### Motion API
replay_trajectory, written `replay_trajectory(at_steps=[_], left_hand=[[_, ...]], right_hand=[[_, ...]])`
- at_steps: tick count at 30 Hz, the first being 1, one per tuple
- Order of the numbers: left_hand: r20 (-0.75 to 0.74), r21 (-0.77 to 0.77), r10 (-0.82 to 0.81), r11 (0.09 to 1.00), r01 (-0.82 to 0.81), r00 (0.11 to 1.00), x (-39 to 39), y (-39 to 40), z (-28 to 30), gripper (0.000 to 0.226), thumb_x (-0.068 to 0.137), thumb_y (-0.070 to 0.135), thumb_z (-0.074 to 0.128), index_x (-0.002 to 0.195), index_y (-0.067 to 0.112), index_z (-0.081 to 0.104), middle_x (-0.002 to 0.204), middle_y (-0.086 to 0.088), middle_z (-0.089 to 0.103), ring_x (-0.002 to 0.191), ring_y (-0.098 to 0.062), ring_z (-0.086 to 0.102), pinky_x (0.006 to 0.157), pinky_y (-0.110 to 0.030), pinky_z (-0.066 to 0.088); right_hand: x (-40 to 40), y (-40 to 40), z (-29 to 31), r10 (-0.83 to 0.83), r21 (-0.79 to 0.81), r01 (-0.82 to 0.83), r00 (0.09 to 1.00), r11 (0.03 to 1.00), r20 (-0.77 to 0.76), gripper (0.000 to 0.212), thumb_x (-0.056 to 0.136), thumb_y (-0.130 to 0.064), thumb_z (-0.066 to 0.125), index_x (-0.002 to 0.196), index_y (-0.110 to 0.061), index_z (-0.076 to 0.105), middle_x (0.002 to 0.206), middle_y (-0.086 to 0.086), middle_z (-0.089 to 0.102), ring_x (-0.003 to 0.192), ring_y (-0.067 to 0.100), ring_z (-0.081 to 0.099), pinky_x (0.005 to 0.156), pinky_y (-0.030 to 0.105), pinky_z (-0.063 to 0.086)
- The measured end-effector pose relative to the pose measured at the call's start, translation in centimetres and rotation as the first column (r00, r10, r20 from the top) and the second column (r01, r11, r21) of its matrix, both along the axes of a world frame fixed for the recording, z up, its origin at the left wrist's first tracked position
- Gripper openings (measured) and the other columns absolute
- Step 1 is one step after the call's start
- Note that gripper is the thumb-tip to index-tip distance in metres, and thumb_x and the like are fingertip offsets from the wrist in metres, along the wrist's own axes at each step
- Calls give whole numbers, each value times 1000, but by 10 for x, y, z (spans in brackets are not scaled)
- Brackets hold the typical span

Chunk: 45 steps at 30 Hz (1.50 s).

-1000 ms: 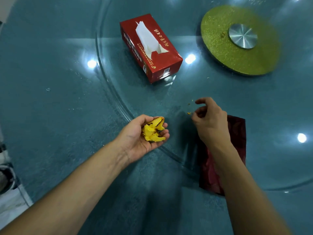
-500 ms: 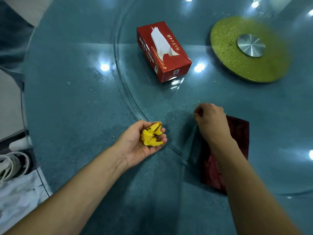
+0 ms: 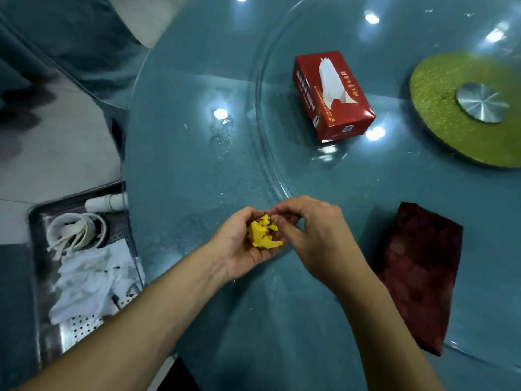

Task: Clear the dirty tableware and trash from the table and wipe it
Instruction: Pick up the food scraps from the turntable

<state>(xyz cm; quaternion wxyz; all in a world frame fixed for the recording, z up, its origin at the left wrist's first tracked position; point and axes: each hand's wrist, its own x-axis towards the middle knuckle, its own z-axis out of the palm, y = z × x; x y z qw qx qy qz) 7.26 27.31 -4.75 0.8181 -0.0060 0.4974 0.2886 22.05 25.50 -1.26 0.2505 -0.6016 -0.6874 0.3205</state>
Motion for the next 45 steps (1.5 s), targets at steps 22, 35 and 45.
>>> replay_trajectory(at_steps=[22, 35, 45], left_hand=[[14, 6, 470, 882, -470, 882, -248, -57, -18, 20, 82, 15, 59, 83, 3, 75, 85, -16, 68, 73, -27, 64, 69, -35, 61], [-120, -76, 571, 811, -581, 812, -416, -75, -103, 19, 86, 13, 57, 93, 3, 70, 89, -17, 70, 77, -29, 63, 74, -39, 61], [-397, -70, 530, 796, -601, 749, -508, 4, -213, 23, 99, 17, 44, 92, 7, 63, 71, -8, 65, 62, -22, 60, 62, -33, 59]], right_hand=[[-242, 11, -50, 265, 130, -281, 955, 951, 133, 31, 97, -23, 58, 128, -22, 63, 122, -2, 64, 112, 21, 56, 97, 40, 45], [-398, 6, -138, 360, -51, -361, 893, 931, 271, 47, 97, -25, 60, 143, -25, 52, 145, -1, 53, 131, 21, 47, 107, 40, 37], [-444, 18, -201, 311, -214, -269, 930, 939, 197, 41, 98, -27, 57, 139, -27, 55, 134, -5, 58, 116, 18, 53, 98, 42, 46]])
